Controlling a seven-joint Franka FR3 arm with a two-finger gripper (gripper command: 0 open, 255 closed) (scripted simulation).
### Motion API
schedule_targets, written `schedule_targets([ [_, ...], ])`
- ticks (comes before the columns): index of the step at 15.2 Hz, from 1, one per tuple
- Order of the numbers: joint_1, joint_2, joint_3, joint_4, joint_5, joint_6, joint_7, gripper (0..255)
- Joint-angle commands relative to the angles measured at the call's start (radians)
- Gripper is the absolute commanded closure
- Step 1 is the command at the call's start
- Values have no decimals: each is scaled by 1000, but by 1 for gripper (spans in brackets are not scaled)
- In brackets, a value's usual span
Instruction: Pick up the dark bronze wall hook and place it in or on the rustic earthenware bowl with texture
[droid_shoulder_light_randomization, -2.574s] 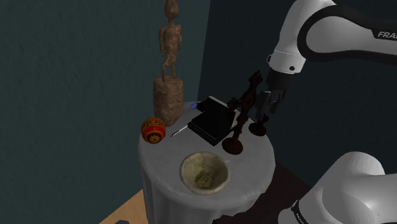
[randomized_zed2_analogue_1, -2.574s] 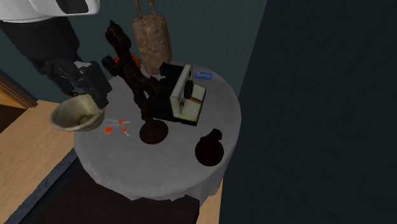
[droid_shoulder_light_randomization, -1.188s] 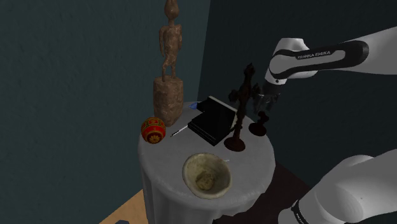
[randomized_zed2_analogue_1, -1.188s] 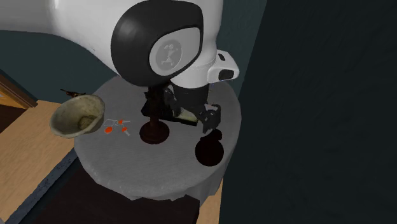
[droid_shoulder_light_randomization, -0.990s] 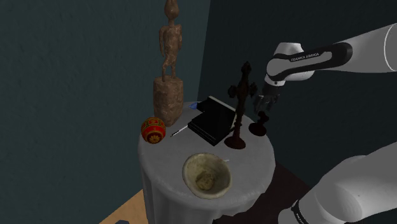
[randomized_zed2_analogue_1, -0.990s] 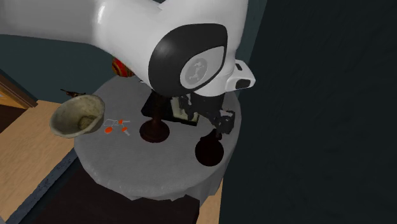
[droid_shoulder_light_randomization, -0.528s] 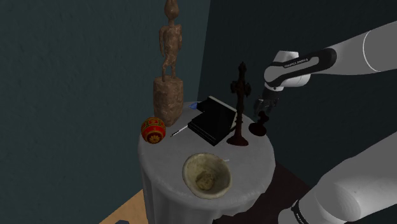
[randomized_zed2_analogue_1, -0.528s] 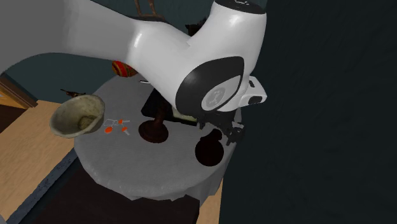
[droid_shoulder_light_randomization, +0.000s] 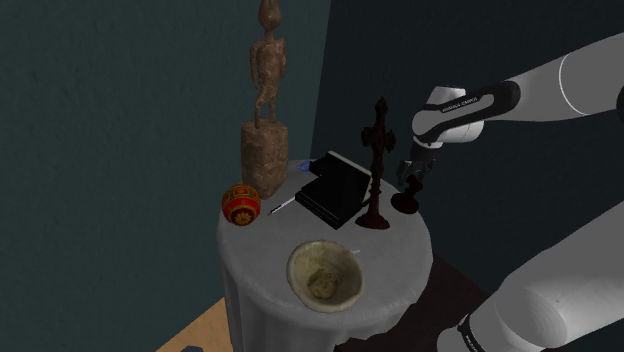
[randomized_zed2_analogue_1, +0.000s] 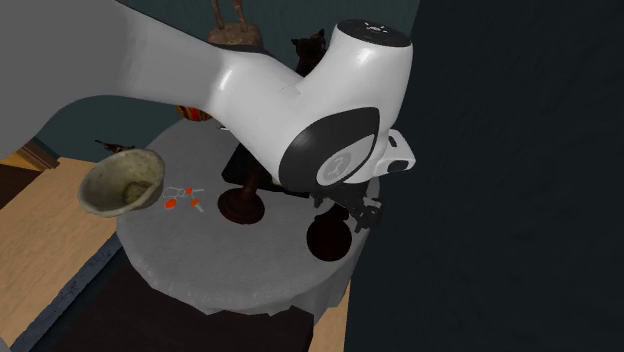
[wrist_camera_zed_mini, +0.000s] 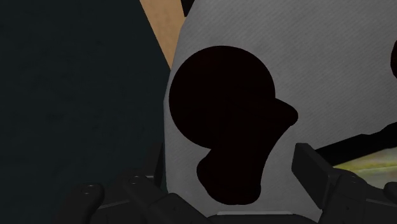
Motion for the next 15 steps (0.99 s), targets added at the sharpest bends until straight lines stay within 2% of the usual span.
schedule_targets([
  [1, 0, 0, 0, 0, 0, 0, 0, 0],
  [3, 0, 0, 0, 0, 0, 0, 0, 0],
  [4, 0, 0, 0, 0, 0, 0, 0, 255],
  [13, 0, 0, 0, 0, 0, 0, 0, 255],
  [15, -1, -17, 2, 12, -5, -28, 4, 255],
])
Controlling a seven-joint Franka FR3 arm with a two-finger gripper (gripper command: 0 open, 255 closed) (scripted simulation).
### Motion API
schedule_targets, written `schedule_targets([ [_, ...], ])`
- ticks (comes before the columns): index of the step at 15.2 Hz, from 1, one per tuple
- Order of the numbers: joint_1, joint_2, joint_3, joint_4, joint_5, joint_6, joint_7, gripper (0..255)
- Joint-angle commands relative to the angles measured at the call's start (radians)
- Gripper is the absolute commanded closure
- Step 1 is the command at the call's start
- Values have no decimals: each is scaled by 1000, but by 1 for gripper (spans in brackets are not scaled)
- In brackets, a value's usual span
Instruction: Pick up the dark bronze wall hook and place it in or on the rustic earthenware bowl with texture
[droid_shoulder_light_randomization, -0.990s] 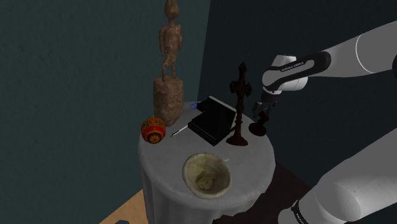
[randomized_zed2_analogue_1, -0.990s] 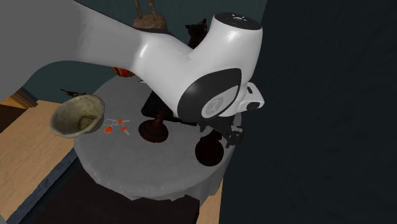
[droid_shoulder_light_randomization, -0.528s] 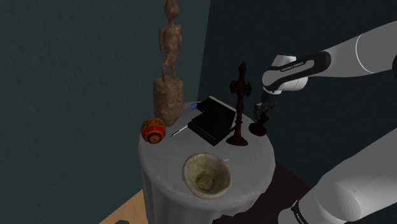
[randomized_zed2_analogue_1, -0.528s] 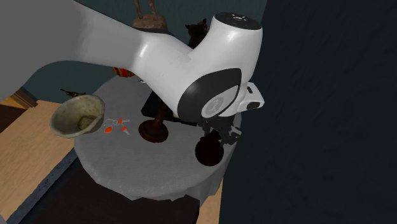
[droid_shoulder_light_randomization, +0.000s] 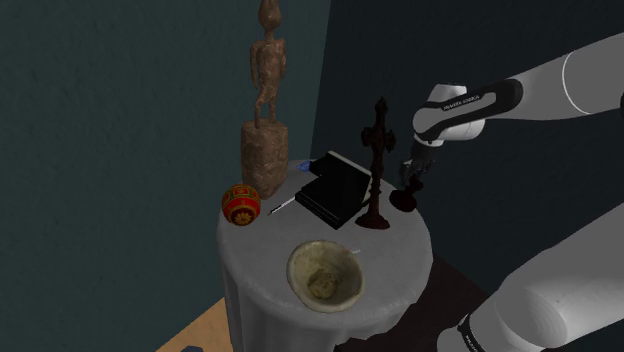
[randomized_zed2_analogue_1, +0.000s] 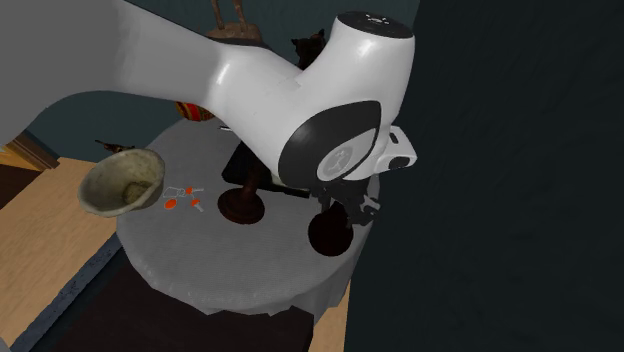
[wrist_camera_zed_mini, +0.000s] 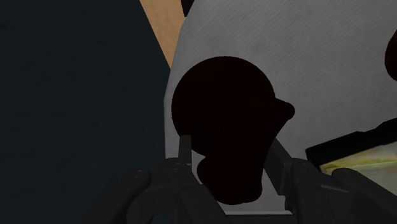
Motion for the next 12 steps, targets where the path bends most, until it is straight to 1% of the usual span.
schedule_targets([
  [1, -1, -15, 1, 10, -5, -25, 3, 255],
  [12, -2, -87, 14, 97, -21, -181, 17, 255],
])
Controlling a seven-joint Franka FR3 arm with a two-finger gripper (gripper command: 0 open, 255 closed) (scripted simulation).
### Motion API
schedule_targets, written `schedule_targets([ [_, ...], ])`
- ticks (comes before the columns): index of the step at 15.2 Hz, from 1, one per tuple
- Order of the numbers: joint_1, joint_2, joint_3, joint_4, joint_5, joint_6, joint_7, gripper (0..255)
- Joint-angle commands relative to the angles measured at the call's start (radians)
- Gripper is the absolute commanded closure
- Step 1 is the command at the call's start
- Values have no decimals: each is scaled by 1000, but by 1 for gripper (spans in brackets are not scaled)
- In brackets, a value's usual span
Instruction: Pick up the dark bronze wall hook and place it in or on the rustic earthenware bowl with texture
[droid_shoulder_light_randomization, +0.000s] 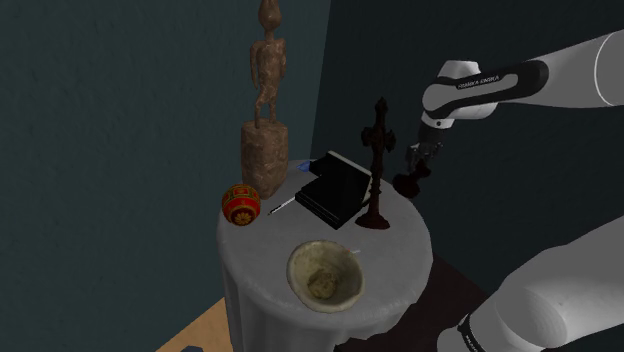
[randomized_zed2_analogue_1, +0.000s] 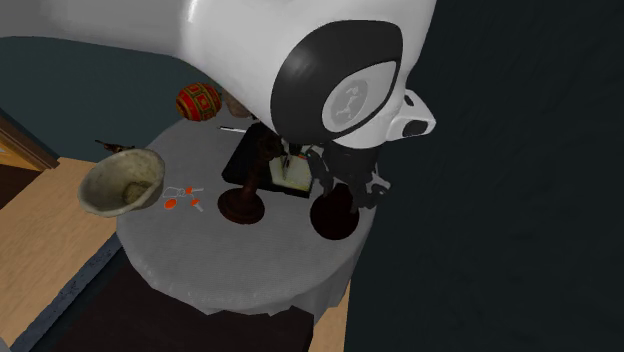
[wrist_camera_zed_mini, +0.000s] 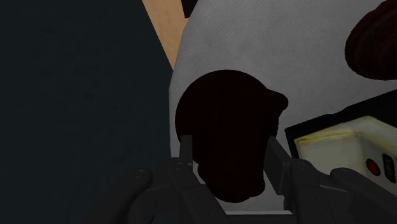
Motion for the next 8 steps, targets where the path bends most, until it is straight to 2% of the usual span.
schedule_targets([
  [1, 0, -12, 3, 19, -2, -31, 3, 255],
  [8, 1, -41, 11, 88, -5, -128, 8, 255],
])
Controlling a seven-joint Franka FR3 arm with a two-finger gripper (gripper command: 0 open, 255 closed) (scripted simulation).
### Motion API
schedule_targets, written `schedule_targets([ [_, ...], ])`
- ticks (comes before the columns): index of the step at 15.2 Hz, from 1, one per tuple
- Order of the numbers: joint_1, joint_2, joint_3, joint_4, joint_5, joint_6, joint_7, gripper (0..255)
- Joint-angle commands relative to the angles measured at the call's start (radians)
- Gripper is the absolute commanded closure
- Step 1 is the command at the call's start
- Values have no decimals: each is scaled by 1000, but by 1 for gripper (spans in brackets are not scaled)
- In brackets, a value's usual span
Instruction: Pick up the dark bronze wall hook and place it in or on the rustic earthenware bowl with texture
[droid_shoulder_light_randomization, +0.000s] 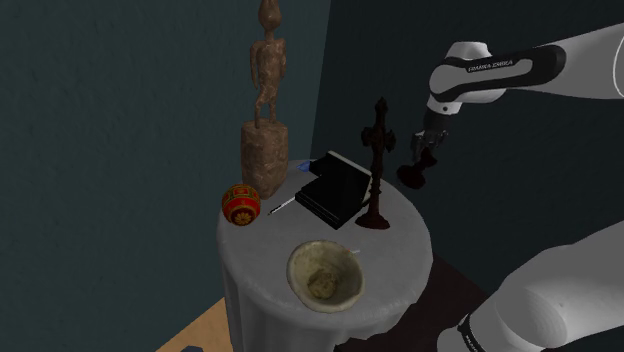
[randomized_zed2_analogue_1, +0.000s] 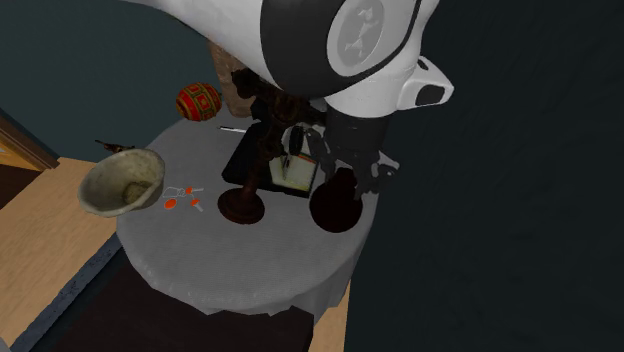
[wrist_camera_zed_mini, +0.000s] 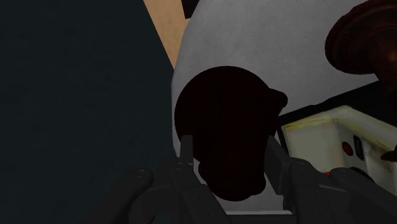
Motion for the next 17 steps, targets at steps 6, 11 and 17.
schedule_targets([
  [6, 2, -21, 8, 76, -1, -96, 4, 255],
  [11, 3, -27, 12, 129, 0, -155, 4, 255],
  [17, 45, -156, 115, 16, 8, -176, 150, 255],
])
